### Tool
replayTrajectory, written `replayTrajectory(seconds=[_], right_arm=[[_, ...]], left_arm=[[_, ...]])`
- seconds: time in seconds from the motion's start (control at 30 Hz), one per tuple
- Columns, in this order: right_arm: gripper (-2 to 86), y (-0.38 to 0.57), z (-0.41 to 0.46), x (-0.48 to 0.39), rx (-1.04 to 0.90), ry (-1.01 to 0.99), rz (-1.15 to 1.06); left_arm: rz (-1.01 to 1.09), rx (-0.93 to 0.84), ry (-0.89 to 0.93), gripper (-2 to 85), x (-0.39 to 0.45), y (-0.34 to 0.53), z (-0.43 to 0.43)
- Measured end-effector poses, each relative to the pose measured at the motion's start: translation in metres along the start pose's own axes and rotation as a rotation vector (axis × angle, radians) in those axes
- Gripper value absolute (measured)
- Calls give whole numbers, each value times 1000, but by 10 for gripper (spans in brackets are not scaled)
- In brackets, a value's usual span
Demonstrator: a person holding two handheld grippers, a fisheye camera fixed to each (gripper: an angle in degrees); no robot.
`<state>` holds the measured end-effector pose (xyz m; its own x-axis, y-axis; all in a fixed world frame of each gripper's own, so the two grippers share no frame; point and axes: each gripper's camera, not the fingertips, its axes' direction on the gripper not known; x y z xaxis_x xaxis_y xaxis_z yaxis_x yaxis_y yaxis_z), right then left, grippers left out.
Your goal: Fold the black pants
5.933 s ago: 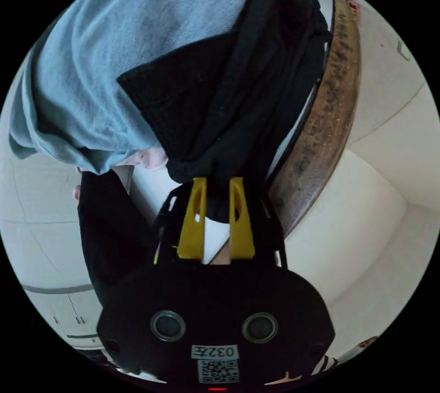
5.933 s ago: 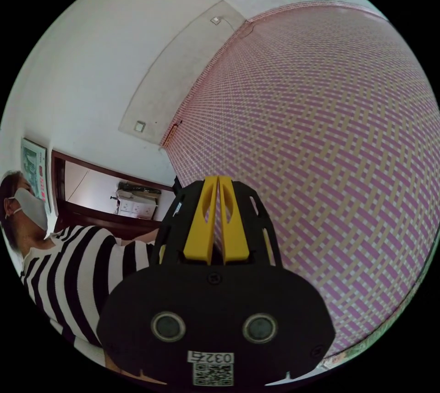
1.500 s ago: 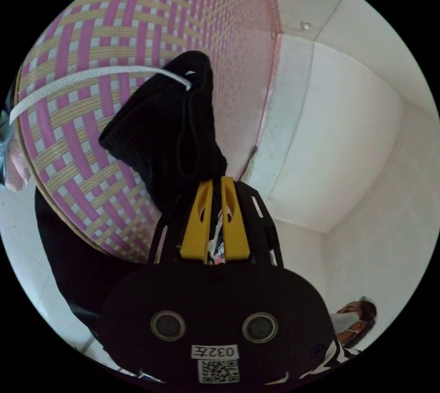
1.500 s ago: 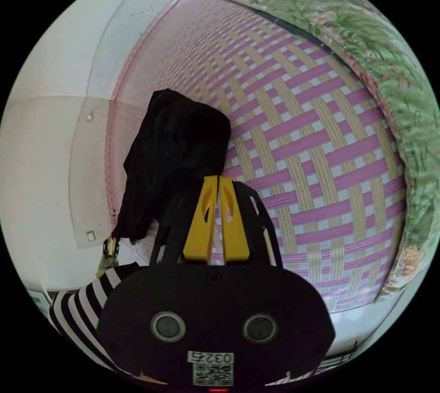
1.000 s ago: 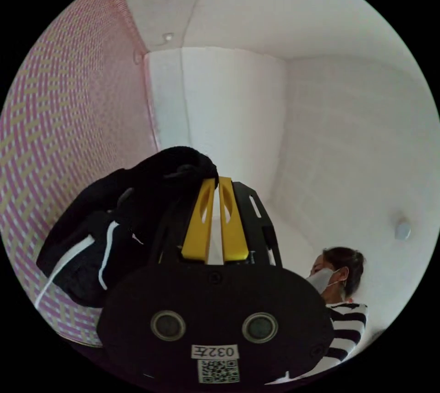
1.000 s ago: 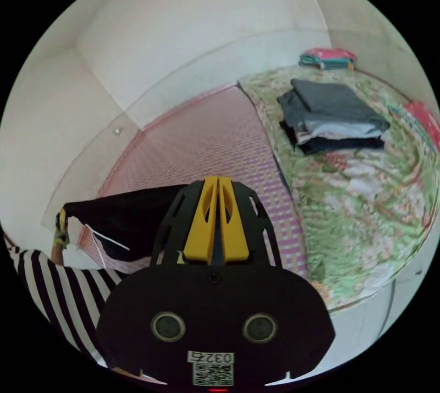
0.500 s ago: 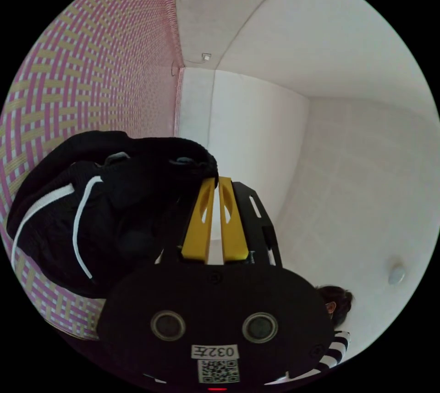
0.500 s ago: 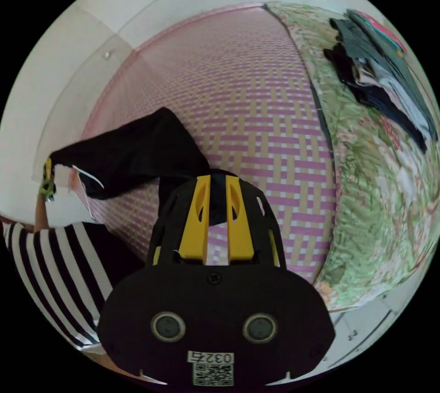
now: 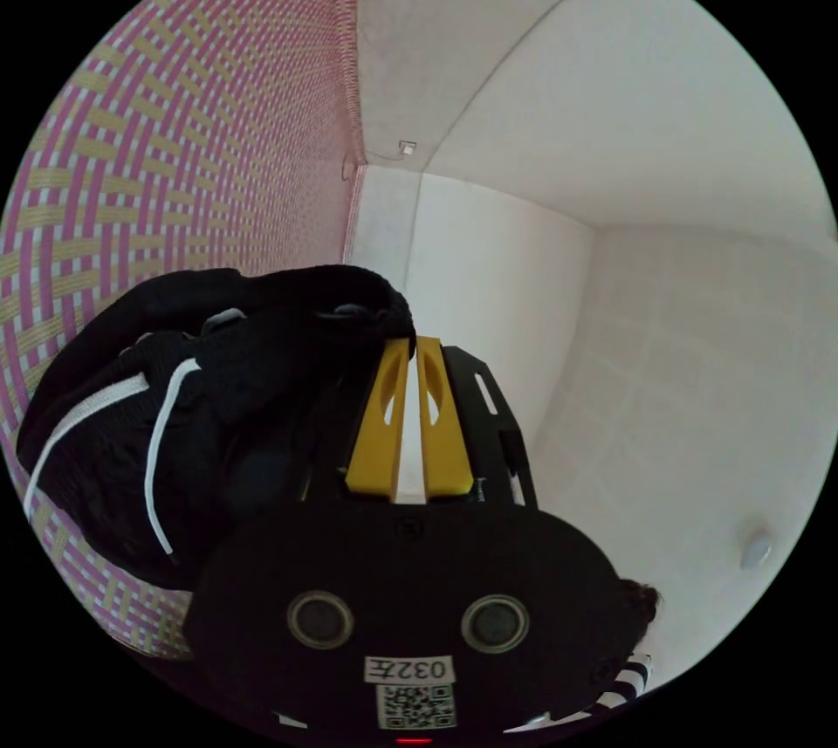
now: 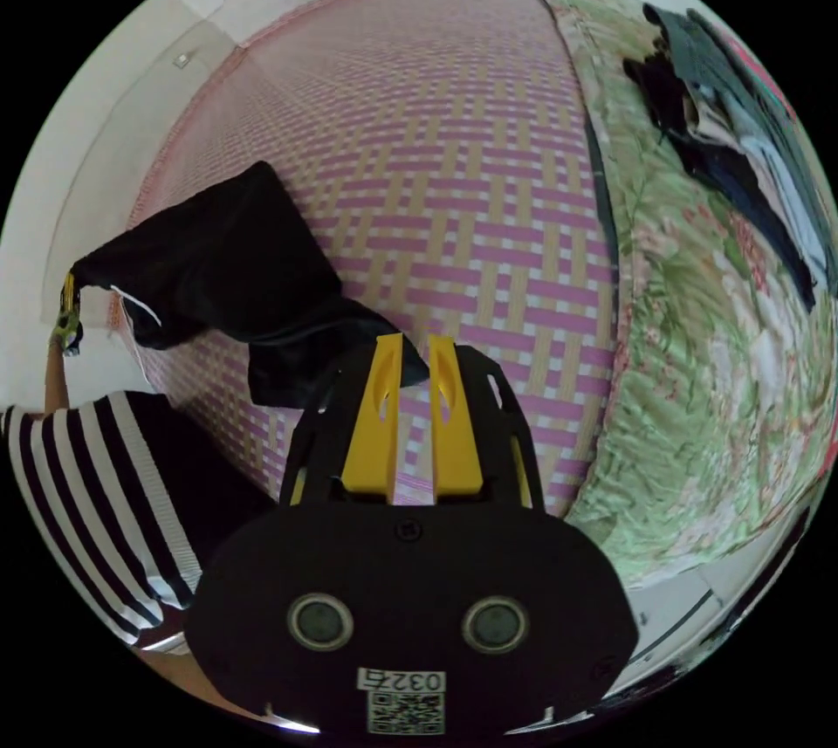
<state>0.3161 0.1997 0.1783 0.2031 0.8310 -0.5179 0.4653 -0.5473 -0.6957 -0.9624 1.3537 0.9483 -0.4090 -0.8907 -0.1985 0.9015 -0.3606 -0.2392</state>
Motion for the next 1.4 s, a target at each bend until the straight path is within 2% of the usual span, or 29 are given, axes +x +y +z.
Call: replayTrajectory(seconds=[0.07,0.27,0.4,0.5,0.6,0.7,0.77,0.83,0.97,1.13,1.23,1.3,1.37,1.4], right_arm=[[62,0,8,8,-4,-92,29],[52,-1,19,4,9,-197,8],[69,-2,29,-5,-40,-355,-65],[32,2,38,-20,-90,-401,-120],[0,11,42,-41,-109,-329,-148],[-8,24,25,-54,-43,-175,-116],[-9,42,-8,-59,69,-26,-75],[-10,59,-42,-62,183,29,-57],[-10,105,-131,-83,416,241,1],[-9,126,-199,-108,583,360,-14],[-6,97,-205,-112,600,405,-32],[1,66,-189,-103,586,386,-13],[40,19,-149,-72,449,295,112],[50,9,-137,-64,403,284,155]], left_arm=[[-15,33,11,-13,-5,-2,0],[-27,54,3,-13,-12,-6,0],[-31,59,-1,-13,-16,-6,-1],[-39,65,9,-13,-20,-4,-3],[-51,60,28,-13,-26,-1,-5],[-63,59,40,-13,-26,0,-10],[-56,41,50,-13,-20,0,-13],[-41,3,72,-12,-11,0,-12],[54,-102,278,-10,33,11,-1],[219,-197,318,-8,111,-6,43],[262,-292,183,-4,137,-35,120],[297,-309,-2,6,135,-53,173],[304,-415,-316,44,102,-79,243],[275,-444,-366,57,89,-84,255]])
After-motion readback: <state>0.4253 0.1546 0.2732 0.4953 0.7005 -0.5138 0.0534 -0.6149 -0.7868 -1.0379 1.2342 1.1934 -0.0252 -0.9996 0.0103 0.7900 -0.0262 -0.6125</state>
